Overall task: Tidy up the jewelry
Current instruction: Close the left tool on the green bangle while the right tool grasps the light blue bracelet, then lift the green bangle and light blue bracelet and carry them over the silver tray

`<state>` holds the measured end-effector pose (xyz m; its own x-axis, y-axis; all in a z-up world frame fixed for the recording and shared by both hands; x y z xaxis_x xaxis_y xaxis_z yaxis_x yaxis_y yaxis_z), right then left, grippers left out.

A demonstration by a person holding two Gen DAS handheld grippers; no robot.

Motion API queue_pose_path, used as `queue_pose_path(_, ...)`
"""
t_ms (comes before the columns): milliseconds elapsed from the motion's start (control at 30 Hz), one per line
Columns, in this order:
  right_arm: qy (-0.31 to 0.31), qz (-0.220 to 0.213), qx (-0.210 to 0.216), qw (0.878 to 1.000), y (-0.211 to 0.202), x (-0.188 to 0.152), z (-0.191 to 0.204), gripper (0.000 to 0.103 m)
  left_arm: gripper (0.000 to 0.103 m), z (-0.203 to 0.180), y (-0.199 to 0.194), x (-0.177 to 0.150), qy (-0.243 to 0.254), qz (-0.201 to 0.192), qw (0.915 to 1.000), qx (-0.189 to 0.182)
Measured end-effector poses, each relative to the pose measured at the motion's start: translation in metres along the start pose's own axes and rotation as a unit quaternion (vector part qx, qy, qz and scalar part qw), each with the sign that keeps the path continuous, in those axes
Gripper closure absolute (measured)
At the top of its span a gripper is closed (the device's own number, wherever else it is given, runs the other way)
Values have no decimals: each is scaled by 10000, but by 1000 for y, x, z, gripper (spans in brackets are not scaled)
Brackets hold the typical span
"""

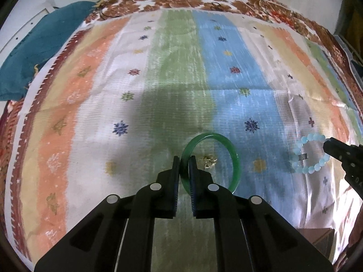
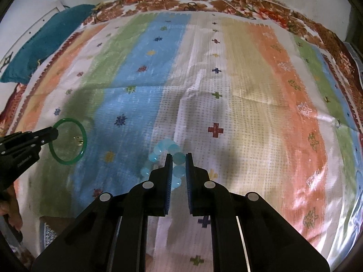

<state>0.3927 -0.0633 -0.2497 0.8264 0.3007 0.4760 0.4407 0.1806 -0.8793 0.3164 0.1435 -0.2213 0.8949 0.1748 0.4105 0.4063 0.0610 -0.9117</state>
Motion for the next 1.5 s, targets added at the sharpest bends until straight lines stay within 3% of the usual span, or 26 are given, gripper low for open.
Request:
queue_pose_path(800, -87, -362, 113, 9992, -55, -14, 20, 91, 95, -38, -81, -15, 290, -620, 9975, -189)
queue_pose_path(1500, -316, -827, 17, 9961, -99, -26, 34, 91, 94, -46, -117, -36, 288, -819, 9954, -407)
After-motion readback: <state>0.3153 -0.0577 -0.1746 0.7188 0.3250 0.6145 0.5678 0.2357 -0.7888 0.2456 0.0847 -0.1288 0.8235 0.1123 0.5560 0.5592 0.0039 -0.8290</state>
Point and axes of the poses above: each gripper's, at about its wrist camera, not at the fingertips, and y roughly the way its jaws point, z to its left, x to its top, the point moved 9 cm from there along y, roughly the way its jaws point, and after that the axes turned 1 degree about z, right-handed, at the moved point
